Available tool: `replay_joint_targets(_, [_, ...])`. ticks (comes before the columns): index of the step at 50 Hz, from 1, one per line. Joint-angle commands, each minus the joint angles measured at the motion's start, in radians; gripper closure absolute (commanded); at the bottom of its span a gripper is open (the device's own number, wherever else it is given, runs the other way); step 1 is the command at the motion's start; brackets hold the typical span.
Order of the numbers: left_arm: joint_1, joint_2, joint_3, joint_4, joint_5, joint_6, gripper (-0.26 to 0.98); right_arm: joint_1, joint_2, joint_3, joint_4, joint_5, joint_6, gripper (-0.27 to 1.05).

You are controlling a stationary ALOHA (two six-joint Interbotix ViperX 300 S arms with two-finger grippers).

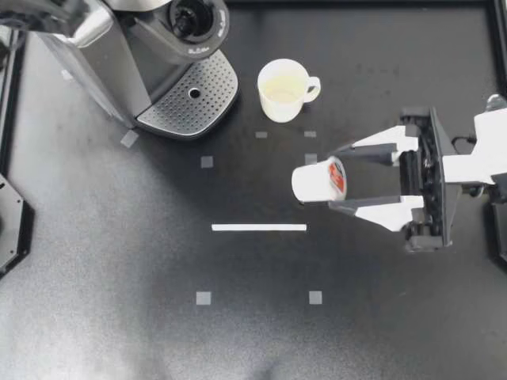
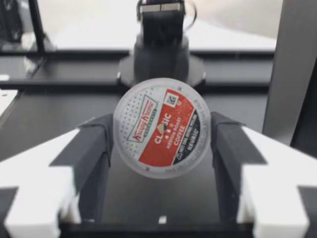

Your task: Place the coffee capsule inside the capsule container, then place the cup onto the center of the cup tray.

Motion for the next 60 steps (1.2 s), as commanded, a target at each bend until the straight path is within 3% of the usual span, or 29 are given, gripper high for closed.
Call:
replay_joint_targets(1, [0.006,-0.028,-0.009,0.011,-0.034,-0.006,0.56,-0.021,-0.014,-0.048,0.002,-0.029,-0.025,0.30])
replay_joint_targets(13, [0.006,-0.101,-0.002,0.014,-0.224,-0.083,0.56,-0.130,0.003,-0.181,0.005,-0.006,-0.110,0.30])
replay_joint_targets(21, [0.006,-0.161,0.029,0.023,-0.322,-0.129,0.56,-0.225,0.029,-0.307,0.000,0.127,-0.121,0.30])
replay_joint_targets(42, [0.006,-0.201,0.063,0.025,-0.327,-0.132,0.56,-0.298,0.210,-0.617,-0.017,0.505,-0.201,0.30])
replay_joint_targets(60, [0.006,-0.202,0.072,0.025,-0.333,-0.132,0.56,-0.337,0.299,-0.692,-0.017,0.546,-0.204,0.30])
